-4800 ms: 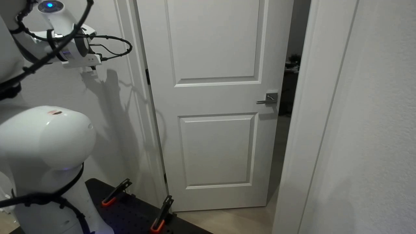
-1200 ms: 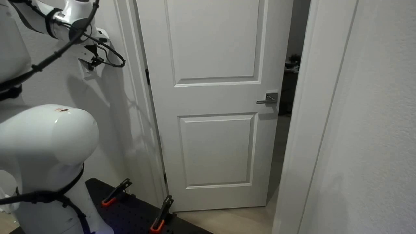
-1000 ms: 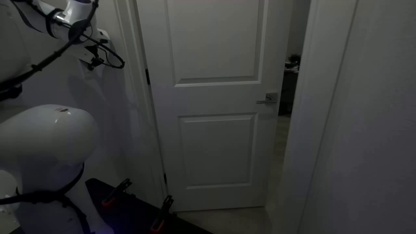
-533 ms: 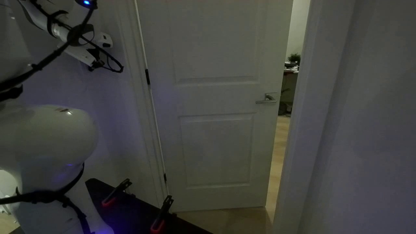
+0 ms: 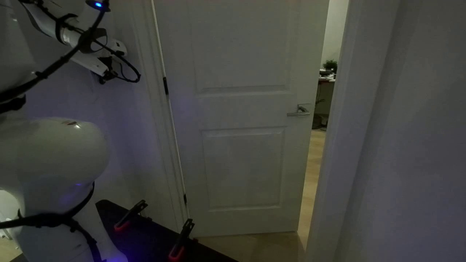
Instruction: Turn the light on, open the door then turn off the light
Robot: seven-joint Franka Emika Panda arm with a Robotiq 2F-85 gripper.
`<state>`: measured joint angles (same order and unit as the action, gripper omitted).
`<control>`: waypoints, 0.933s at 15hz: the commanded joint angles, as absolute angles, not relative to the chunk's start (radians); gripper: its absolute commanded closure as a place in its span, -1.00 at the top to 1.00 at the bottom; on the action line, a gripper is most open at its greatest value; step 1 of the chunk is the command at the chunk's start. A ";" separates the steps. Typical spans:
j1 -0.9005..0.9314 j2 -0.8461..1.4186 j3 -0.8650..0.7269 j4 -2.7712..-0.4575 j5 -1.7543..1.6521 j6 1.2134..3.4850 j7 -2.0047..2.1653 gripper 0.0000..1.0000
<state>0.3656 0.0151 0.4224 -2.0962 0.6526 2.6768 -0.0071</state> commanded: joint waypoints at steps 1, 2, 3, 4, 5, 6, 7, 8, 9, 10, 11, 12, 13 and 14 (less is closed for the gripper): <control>0.369 -0.062 0.402 -2.154 0.458 2.567 0.184 -1.00; 0.368 -0.079 0.401 -2.164 0.409 2.535 0.235 -1.00; 0.367 -0.106 0.401 -2.175 0.361 2.497 0.292 -1.00; 0.368 -0.130 0.404 -2.182 0.326 2.461 0.338 -1.00; 0.368 -0.161 0.408 -2.187 0.293 2.413 0.390 -1.00; 0.369 -0.188 0.413 -2.188 0.280 2.364 0.426 -1.00; 0.371 -0.220 0.417 -2.192 0.275 2.316 0.459 -0.48; 0.371 -0.246 0.420 -2.191 0.271 2.273 0.486 -0.43; 0.373 -0.277 0.422 -2.195 0.277 2.230 0.500 -0.32; 0.375 -0.308 0.421 -2.198 0.288 2.188 0.507 -0.15; 0.376 -0.339 0.423 -2.206 0.292 2.155 0.515 -0.01; 0.375 -0.371 0.422 -2.214 0.294 2.120 0.519 0.16; 0.374 -0.410 0.421 -2.232 0.290 2.095 0.510 0.29; 0.370 -0.445 0.424 -2.246 0.274 2.067 0.509 0.43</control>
<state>0.3765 -0.3294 0.4236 -2.1846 0.2881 2.1338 0.4951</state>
